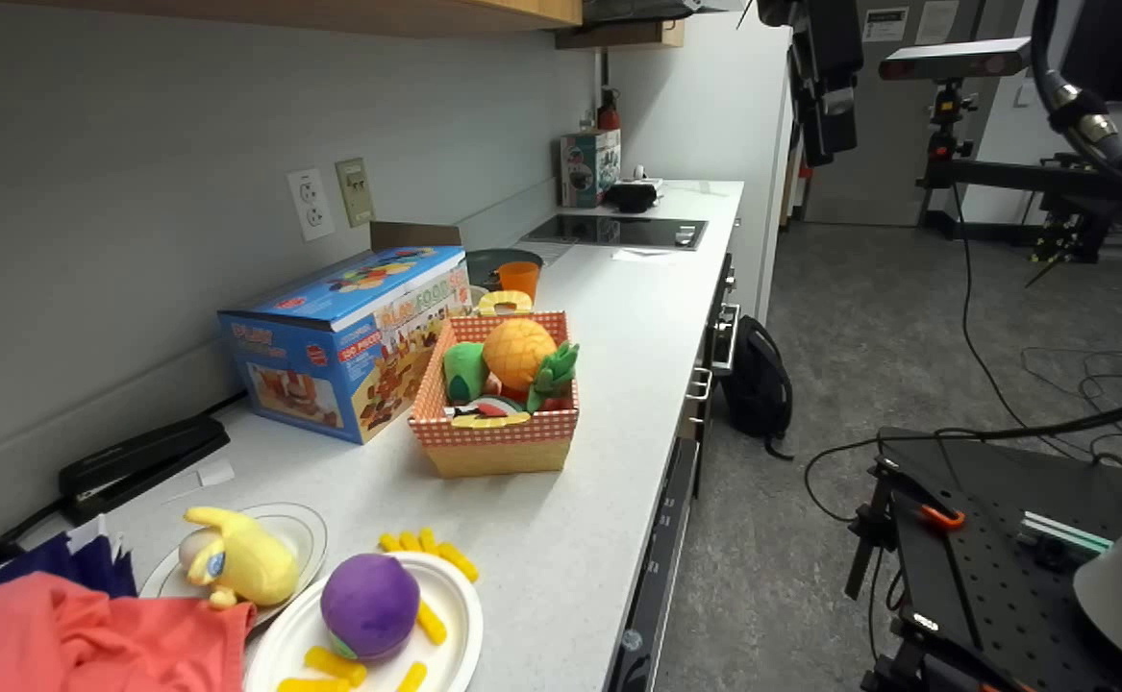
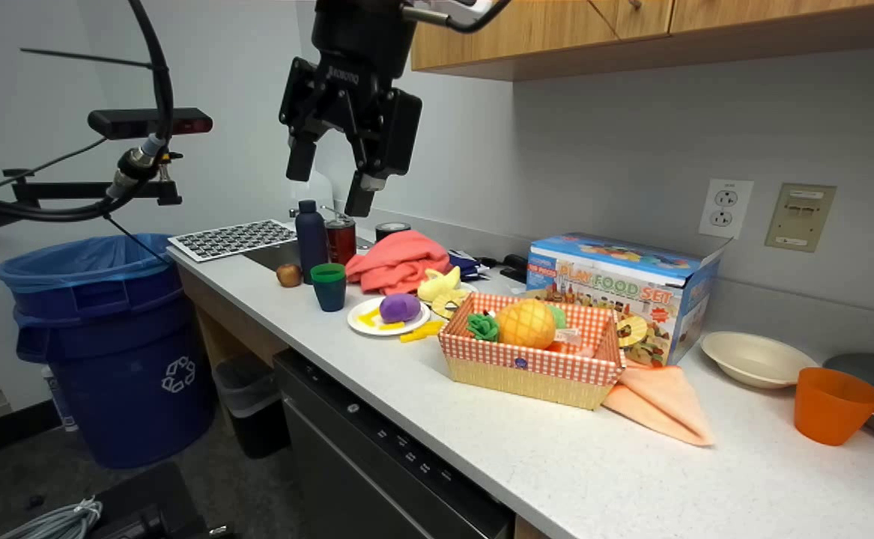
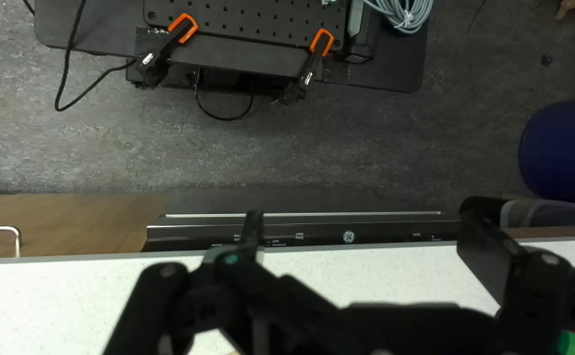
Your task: Take the pineapple plush toy out of the basket
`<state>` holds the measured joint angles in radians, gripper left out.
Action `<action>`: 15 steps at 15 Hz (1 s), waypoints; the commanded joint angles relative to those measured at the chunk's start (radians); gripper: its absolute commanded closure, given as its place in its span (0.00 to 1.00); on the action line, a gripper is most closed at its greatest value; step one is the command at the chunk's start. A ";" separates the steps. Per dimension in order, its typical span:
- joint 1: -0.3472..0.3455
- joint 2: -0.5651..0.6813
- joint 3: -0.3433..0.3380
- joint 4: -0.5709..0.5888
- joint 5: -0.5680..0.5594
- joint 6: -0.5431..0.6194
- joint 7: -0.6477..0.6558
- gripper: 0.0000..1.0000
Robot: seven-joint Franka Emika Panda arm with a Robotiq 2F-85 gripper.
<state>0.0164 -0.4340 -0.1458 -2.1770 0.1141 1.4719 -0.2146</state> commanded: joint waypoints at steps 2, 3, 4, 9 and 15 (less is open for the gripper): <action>-0.019 0.002 0.015 0.003 0.005 -0.003 -0.006 0.00; -0.019 0.002 0.015 0.003 0.005 -0.003 -0.006 0.00; -0.019 0.002 0.015 0.003 0.005 -0.003 -0.006 0.00; -0.011 0.104 0.045 0.216 -0.031 -0.037 0.038 0.00; -0.023 0.275 0.101 0.562 -0.128 -0.023 0.168 0.00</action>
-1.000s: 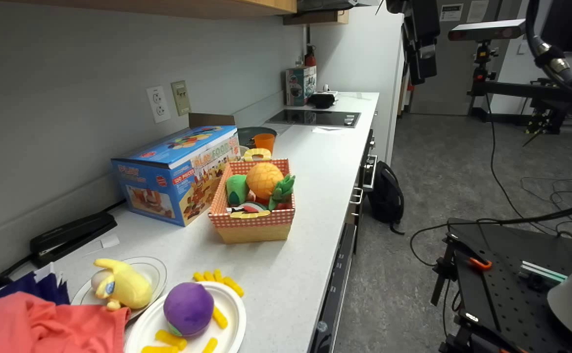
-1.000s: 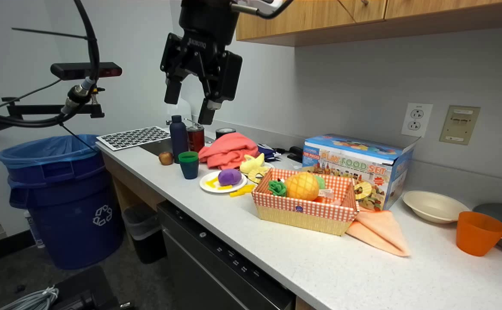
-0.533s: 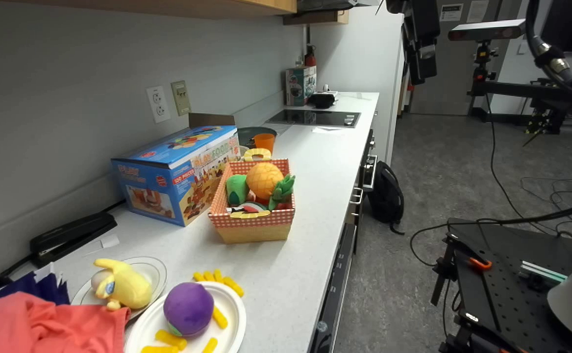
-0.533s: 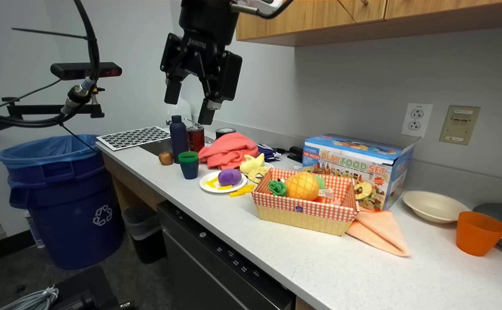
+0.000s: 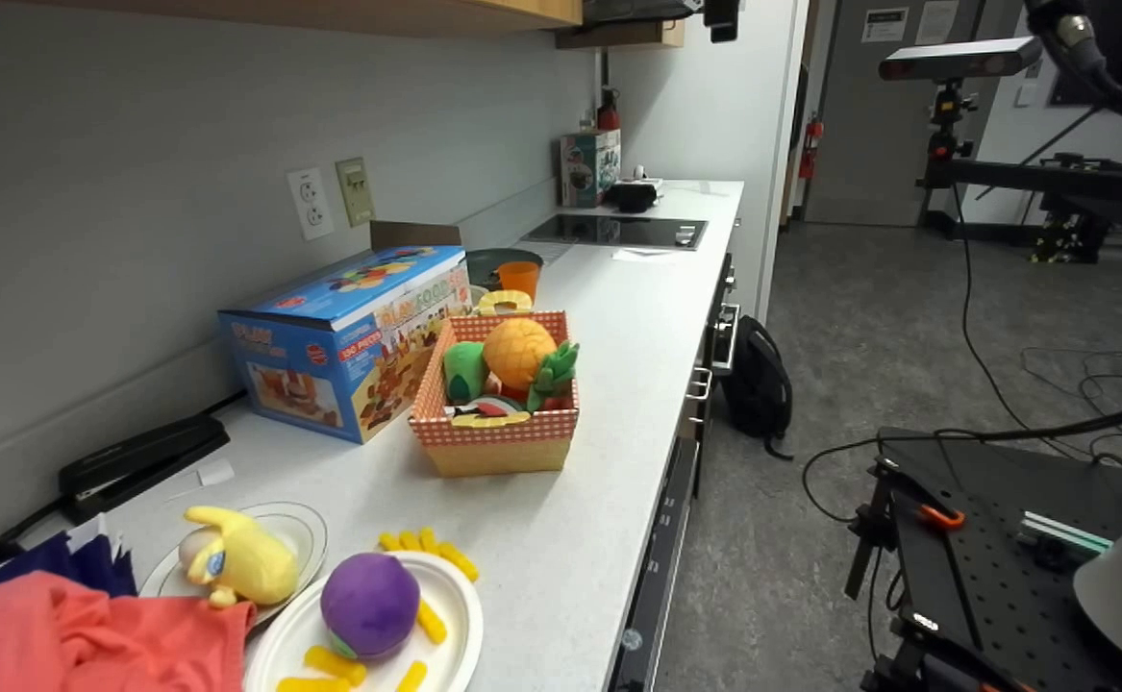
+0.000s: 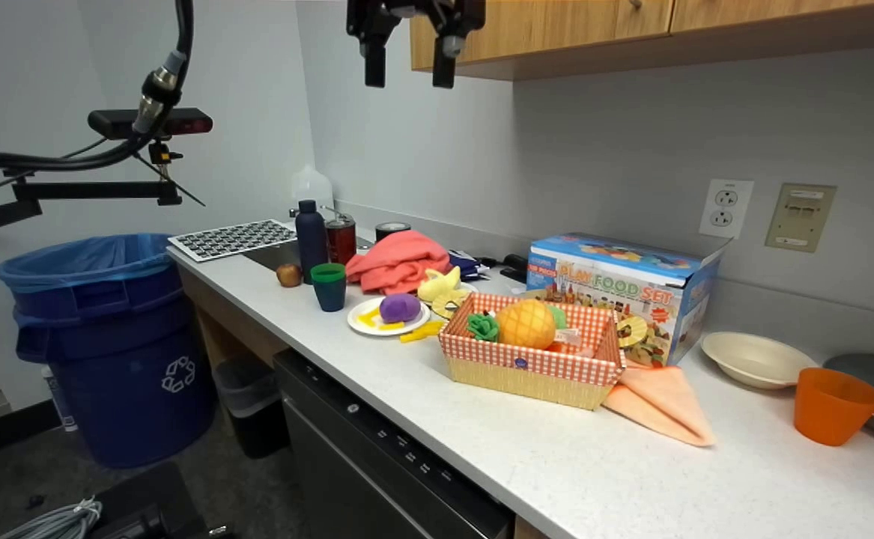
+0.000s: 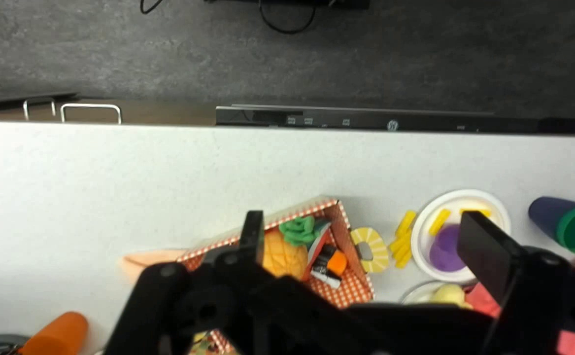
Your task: Take the pineapple plush toy out of the basket
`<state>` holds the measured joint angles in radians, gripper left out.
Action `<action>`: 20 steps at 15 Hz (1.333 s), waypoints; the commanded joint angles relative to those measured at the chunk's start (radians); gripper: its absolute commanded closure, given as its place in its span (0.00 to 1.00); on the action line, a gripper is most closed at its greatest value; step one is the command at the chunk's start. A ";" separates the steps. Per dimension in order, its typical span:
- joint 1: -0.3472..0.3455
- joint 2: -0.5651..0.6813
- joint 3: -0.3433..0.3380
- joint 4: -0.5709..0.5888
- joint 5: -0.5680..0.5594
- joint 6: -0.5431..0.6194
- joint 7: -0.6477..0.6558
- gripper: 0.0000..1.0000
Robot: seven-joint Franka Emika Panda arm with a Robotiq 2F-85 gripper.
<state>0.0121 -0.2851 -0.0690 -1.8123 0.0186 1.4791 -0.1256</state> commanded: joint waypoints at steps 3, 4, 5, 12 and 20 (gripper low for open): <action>-0.011 0.054 0.019 0.082 -0.009 -0.004 0.036 0.00; -0.011 0.054 0.019 0.075 -0.009 -0.003 0.035 0.00; -0.011 0.051 0.018 0.071 -0.009 -0.003 0.035 0.00; -0.015 0.051 0.014 -0.012 -0.008 0.114 0.033 0.00; -0.016 0.126 0.019 -0.298 0.020 0.550 0.064 0.00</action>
<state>0.0030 -0.1927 -0.0614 -2.0542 0.0164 1.9164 -0.0810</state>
